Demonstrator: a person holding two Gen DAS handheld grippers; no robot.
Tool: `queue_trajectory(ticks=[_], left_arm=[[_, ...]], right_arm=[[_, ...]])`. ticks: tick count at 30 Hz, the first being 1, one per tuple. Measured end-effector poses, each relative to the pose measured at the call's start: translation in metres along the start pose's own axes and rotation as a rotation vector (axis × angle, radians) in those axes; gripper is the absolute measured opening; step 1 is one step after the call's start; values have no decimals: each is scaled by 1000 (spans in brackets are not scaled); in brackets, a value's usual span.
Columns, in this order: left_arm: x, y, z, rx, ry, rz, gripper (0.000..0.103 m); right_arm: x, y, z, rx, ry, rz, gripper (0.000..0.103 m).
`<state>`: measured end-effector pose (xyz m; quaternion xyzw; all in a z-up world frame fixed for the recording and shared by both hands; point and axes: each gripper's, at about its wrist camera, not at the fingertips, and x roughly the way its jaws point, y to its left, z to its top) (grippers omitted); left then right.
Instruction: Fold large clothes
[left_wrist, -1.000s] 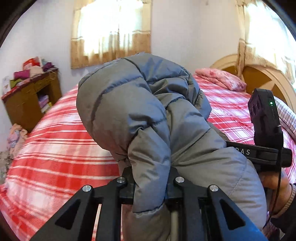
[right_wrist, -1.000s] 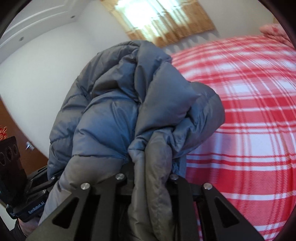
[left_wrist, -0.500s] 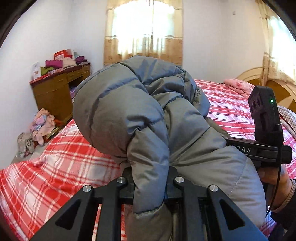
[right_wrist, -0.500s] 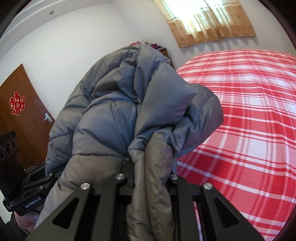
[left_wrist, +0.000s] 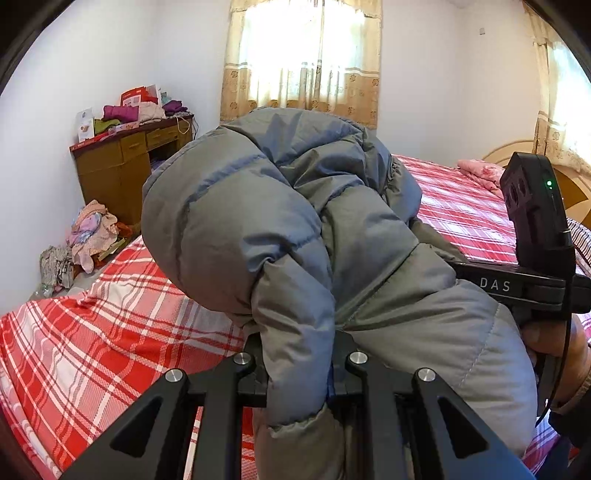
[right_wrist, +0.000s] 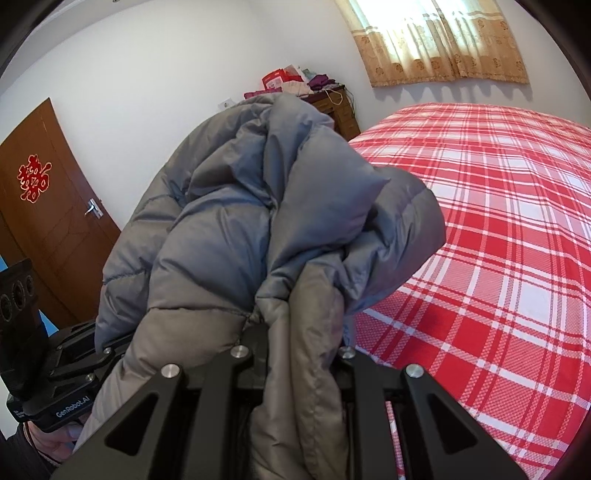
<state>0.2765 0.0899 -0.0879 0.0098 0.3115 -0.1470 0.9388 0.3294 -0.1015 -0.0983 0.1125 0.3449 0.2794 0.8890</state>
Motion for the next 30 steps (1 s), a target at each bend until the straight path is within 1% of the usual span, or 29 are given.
queue_trajectory(ticks=[13, 18, 19, 22, 25, 27, 29, 30], left_arm=[[8, 18, -16, -31, 30, -1, 19], [12, 22, -22, 0, 43, 14, 20], [12, 22, -24, 2, 47, 16, 21], [13, 26, -29, 0, 57, 37, 31], [17, 31, -34, -13, 76, 60, 47], [19, 34, -38, -26, 85, 67, 54], [21, 37, -39, -38, 85, 103, 75], [21, 39, -40, -47, 83, 126, 79]], right_arm=[[22, -4, -2, 4, 50, -4, 18], [30, -9, -4, 6, 80, -14, 18], [31, -10, -4, 7, 84, -15, 18], [34, -13, -7, 11, 98, -27, 18], [38, -18, -9, 30, 114, -31, 19], [41, -21, -11, 42, 124, -31, 20], [42, -24, -13, 51, 132, -36, 21], [42, -25, -14, 55, 135, -37, 22]])
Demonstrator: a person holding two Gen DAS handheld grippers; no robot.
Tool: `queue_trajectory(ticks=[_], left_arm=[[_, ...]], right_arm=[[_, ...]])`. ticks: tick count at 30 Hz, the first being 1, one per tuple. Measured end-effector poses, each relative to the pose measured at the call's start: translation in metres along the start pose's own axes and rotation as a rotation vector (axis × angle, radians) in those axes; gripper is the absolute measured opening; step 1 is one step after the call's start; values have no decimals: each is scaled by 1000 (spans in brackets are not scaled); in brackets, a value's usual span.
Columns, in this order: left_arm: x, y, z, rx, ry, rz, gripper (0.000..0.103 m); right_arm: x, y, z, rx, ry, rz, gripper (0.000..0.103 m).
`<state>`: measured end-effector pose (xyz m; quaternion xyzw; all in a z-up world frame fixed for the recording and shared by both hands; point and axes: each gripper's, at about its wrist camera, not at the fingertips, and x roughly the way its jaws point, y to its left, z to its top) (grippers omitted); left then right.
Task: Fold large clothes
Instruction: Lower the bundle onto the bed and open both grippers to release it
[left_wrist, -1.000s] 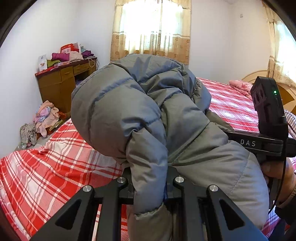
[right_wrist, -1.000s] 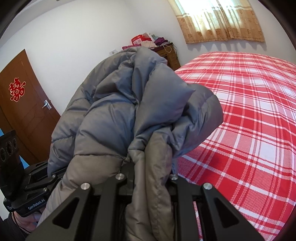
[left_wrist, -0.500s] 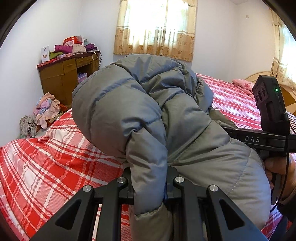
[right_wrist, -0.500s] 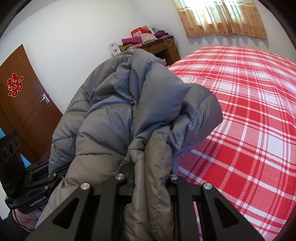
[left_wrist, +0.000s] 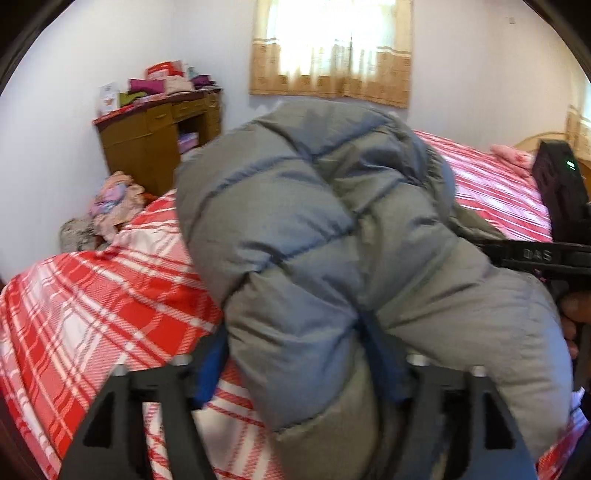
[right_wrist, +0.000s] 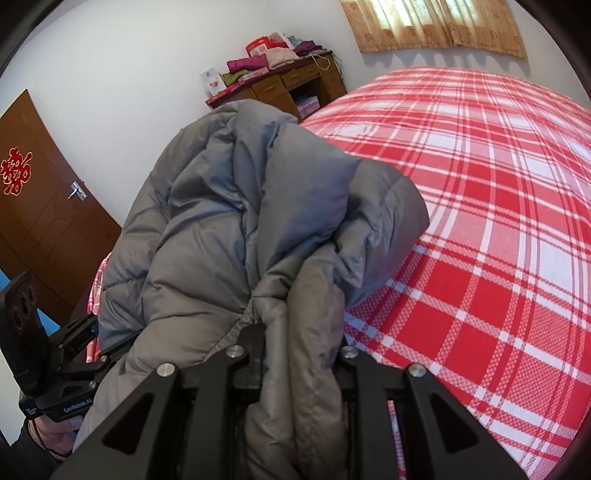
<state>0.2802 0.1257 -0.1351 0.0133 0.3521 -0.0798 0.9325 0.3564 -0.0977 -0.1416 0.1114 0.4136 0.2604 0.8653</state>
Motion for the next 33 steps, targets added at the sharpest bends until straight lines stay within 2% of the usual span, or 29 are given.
queue_trajectory(ticks=[4, 10, 15, 20, 27, 33], left_arm=[[5, 8, -1, -51, 7, 9, 92], [11, 12, 0, -83, 19, 5, 99], [11, 19, -1, -97, 17, -2, 100], [17, 23, -5, -130, 20, -4, 102], [30, 35, -13, -226, 29, -74, 102], [27, 31, -10, -211, 23, -43, 102]], right_arm=[[1, 0, -2, -1, 6, -9, 22], [1, 1, -5, -7, 8, -49, 26], [0, -4, -8, 5, 7, -64, 32], [6, 1, -9, -14, 20, -120, 38], [9, -2, -14, 5, 16, -136, 46], [10, 4, -16, -9, 7, -173, 49]])
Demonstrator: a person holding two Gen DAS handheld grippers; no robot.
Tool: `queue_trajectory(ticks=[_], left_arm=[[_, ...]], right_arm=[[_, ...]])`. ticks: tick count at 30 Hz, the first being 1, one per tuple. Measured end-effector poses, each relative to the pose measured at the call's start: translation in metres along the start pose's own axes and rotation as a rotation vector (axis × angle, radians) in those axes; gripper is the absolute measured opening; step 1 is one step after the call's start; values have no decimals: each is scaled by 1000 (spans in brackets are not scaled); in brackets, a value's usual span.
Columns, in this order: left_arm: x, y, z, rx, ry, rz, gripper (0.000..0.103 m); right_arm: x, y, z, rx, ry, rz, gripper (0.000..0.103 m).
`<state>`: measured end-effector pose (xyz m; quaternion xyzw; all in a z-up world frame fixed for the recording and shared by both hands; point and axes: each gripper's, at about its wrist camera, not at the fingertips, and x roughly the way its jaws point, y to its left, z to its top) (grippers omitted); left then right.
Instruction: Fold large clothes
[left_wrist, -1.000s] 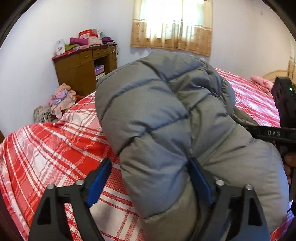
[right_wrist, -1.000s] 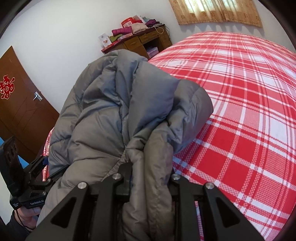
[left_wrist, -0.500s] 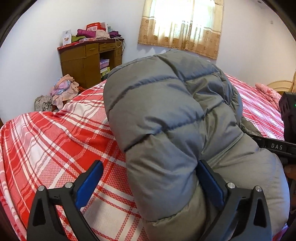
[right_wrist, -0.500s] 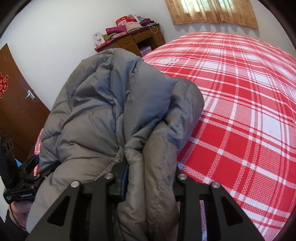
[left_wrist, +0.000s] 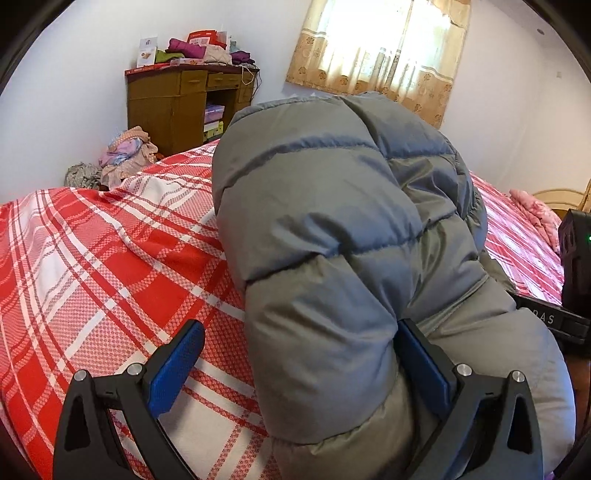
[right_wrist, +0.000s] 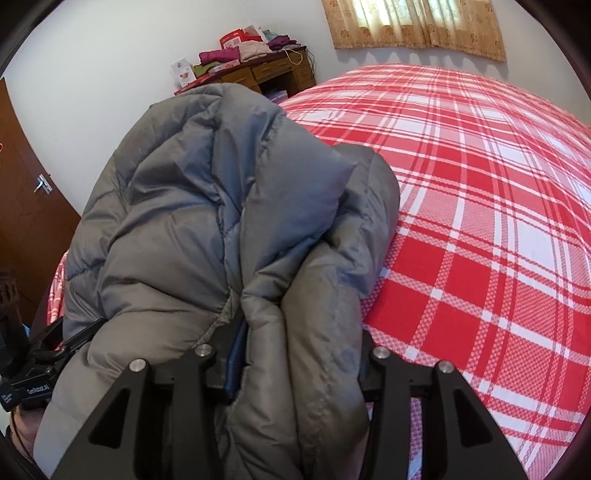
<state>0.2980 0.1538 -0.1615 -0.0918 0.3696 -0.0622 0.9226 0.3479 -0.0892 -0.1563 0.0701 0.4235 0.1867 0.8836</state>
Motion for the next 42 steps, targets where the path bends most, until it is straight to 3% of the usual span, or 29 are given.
queue_trajectory(ticks=[12, 15, 17, 19, 23, 28, 32, 42], left_arm=[[-5, -9, -5, -10, -8, 37, 102], [-16, -12, 0, -8, -3, 96, 102], [-45, -17, 5, 0, -64, 158, 102], [-75, -22, 8, 13, -121, 169, 102], [-121, -29, 11, 33, -179, 181, 102], [-174, -32, 8, 13, -278, 157, 102], [-193, -40, 13, 51, -343, 165, 102], [-202, -52, 12, 67, -362, 138, 102]], right_arm=[[-3, 7, -6, -6, -33, -65, 58], [-10, 8, 0, -16, -23, -96, 65], [-34, 10, 2, -1, -56, -94, 66], [-57, 16, 1, -2, -89, -89, 77], [-116, 39, -8, -57, -188, -153, 81], [-165, 67, -25, -71, -270, -162, 84], [-182, 86, -31, -110, -314, -154, 85], [-197, 94, -38, -119, -348, -157, 85]])
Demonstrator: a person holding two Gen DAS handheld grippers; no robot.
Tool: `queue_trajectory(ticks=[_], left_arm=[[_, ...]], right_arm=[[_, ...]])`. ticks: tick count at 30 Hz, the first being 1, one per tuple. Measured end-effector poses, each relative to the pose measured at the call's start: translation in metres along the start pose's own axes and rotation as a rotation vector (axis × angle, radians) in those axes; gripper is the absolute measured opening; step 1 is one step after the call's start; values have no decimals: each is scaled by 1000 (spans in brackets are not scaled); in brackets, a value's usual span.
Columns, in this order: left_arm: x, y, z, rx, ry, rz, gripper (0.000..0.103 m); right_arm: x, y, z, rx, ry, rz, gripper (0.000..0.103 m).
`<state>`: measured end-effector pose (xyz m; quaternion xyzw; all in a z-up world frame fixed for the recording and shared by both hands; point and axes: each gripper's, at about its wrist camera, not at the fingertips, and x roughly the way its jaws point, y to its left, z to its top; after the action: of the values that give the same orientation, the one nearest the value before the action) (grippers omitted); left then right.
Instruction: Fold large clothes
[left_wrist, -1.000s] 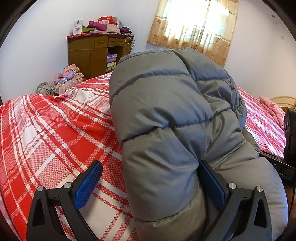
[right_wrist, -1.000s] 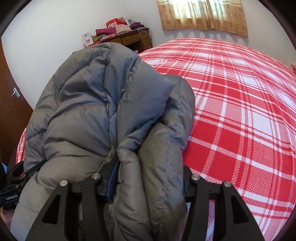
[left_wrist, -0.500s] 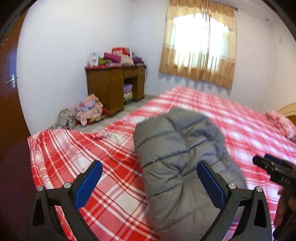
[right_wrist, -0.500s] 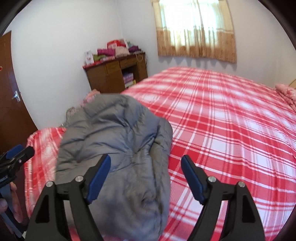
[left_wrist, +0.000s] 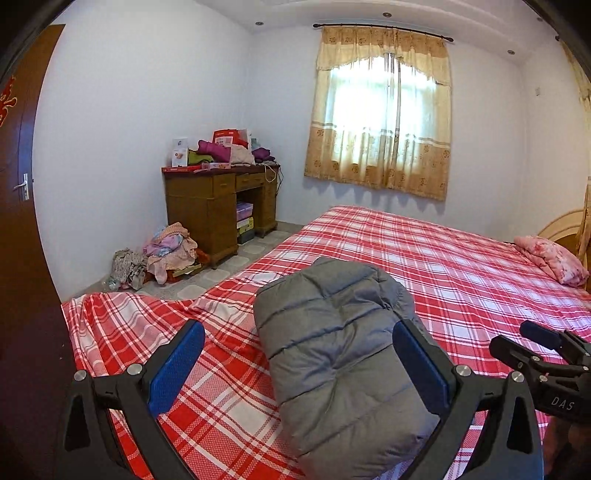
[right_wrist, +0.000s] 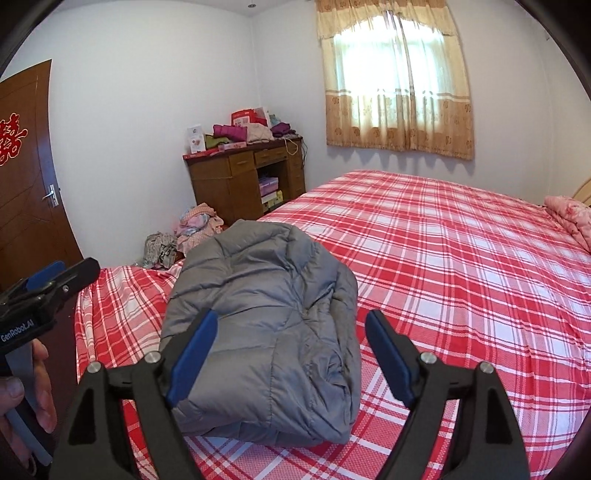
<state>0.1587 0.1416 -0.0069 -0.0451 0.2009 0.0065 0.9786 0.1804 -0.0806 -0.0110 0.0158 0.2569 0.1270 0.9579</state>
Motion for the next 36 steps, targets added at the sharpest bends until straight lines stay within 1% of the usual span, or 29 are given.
queue_trajectory(ticks=[14, 36], left_arm=[[4, -2, -4, 2, 16, 10, 102], [5, 0, -5, 2, 15, 21, 102]], right_arm=[[-5, -1, -2, 0, -2, 14, 85], [-4, 2, -3, 1, 0, 19, 85]])
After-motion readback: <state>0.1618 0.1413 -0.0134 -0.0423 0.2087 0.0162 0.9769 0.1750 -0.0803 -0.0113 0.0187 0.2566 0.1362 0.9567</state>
